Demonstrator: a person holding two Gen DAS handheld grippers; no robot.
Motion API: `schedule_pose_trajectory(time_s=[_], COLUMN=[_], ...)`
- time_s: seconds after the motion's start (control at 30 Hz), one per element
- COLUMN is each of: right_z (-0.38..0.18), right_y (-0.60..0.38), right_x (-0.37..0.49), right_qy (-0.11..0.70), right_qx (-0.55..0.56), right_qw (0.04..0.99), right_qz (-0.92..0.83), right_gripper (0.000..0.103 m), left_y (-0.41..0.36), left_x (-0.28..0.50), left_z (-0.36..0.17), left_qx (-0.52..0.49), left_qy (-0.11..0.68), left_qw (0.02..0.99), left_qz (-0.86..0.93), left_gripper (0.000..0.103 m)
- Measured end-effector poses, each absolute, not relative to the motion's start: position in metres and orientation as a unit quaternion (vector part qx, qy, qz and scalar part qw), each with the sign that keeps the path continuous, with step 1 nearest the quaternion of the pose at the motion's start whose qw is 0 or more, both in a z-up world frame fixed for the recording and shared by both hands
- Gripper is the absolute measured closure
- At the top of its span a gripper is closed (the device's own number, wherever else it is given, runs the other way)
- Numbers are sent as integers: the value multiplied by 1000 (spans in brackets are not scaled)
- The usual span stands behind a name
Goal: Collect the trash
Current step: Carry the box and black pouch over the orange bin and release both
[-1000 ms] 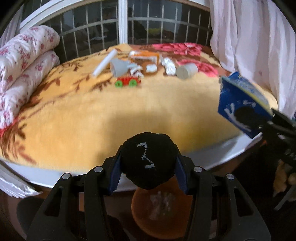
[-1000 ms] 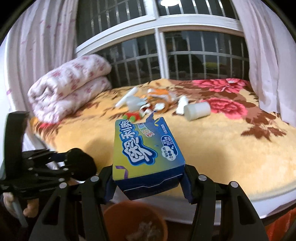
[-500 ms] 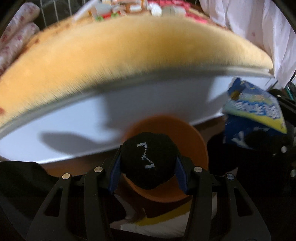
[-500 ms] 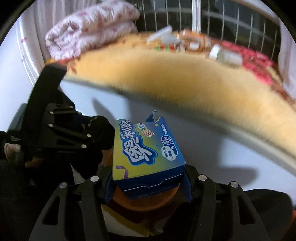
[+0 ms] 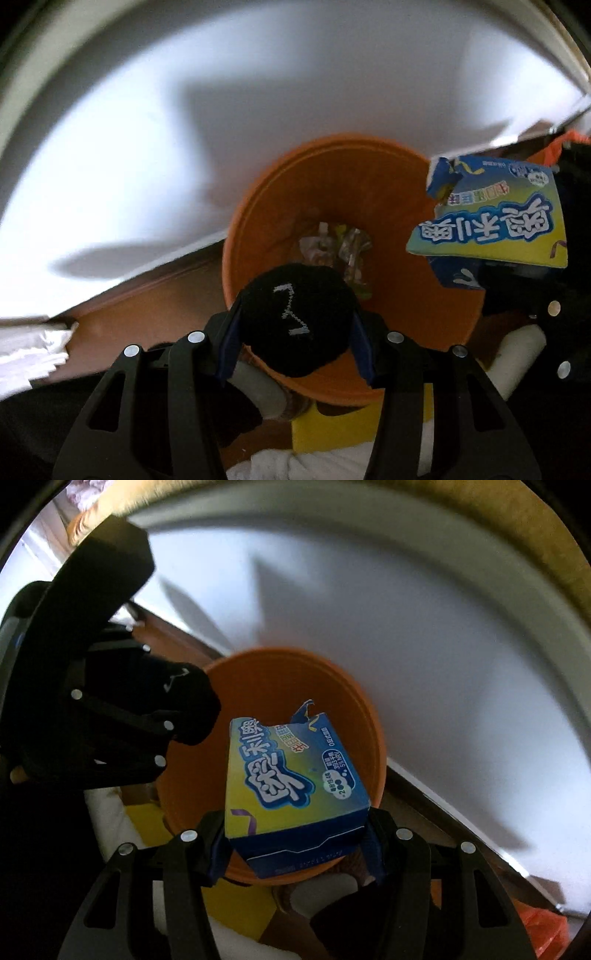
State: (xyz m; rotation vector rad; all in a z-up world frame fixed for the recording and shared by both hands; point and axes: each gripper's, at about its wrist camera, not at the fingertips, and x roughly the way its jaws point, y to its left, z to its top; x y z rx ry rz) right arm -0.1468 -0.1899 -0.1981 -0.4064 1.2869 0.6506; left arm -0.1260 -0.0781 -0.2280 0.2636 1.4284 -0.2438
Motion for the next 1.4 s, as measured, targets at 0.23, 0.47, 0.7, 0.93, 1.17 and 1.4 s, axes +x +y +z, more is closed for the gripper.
schedule_pose_trajectory(time_s=[0.23, 0.47, 0.7, 0.93, 1.17, 1.4], right_z=[-227, -222, -201, -172, -115, -35], right_y=[-182, -185, -208, -215, -238, -255], right_x=[-136, -136, -146, -170, -202, -183], right_qy=[616, 609, 594, 573, 537, 451], right_qx=[-193, -185, -173, -165, -140, -80], right_qw=[706, 716, 735, 756, 783, 842], right_qz=[292, 286, 278, 271, 282, 286], right_gripper=[37, 35, 35, 34, 34, 28], left_y=[-71, -72, -75, -82, -88, -70], left_x=[-114, -116, -130, -139, -162, -167], left_z=[-260, -253, -243, -217, -146, -48], left_qx=[119, 130, 126, 128, 151, 142], left_qy=[686, 671, 659, 631, 539, 415], left_qw=[712, 724, 736, 759, 819, 891], left_qz=[-93, -91, -90, -101, -122, -117], left_gripper=[41, 33, 33, 33, 33, 23])
